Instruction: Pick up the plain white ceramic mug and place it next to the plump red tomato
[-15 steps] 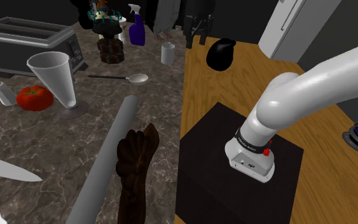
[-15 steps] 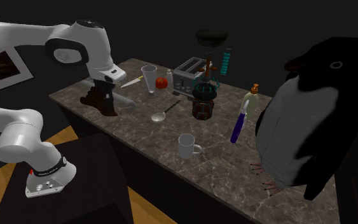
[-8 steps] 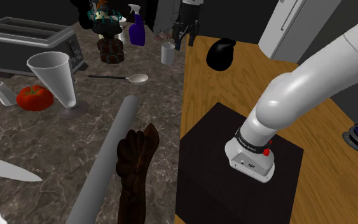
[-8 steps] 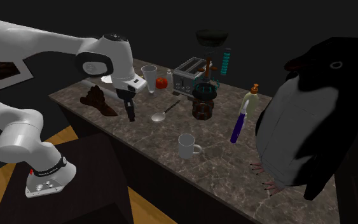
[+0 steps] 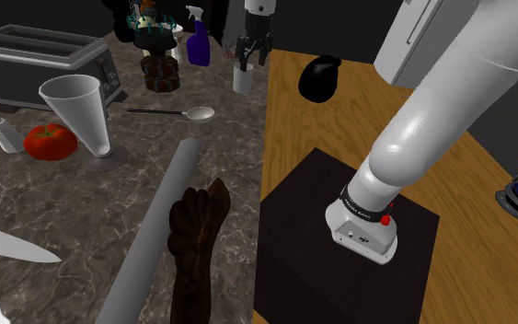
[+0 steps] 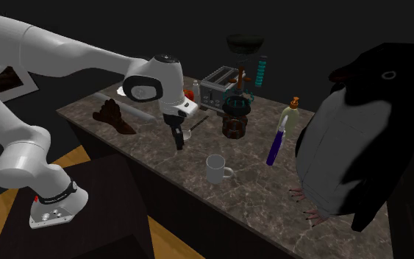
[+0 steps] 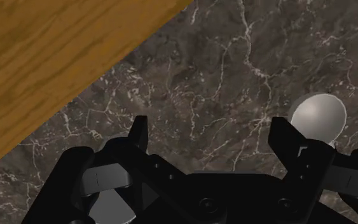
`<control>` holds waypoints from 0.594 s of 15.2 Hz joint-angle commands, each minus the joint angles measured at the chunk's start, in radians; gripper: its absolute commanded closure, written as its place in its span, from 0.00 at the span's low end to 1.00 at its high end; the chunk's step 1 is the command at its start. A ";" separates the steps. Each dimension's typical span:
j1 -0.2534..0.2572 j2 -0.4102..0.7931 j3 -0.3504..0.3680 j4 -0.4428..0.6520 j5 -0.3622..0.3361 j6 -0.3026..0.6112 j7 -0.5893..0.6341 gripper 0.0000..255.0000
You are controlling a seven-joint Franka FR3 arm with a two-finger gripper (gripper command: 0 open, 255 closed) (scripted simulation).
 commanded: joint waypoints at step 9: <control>-0.039 0.360 -0.026 0.317 0.034 0.087 -0.054 0.00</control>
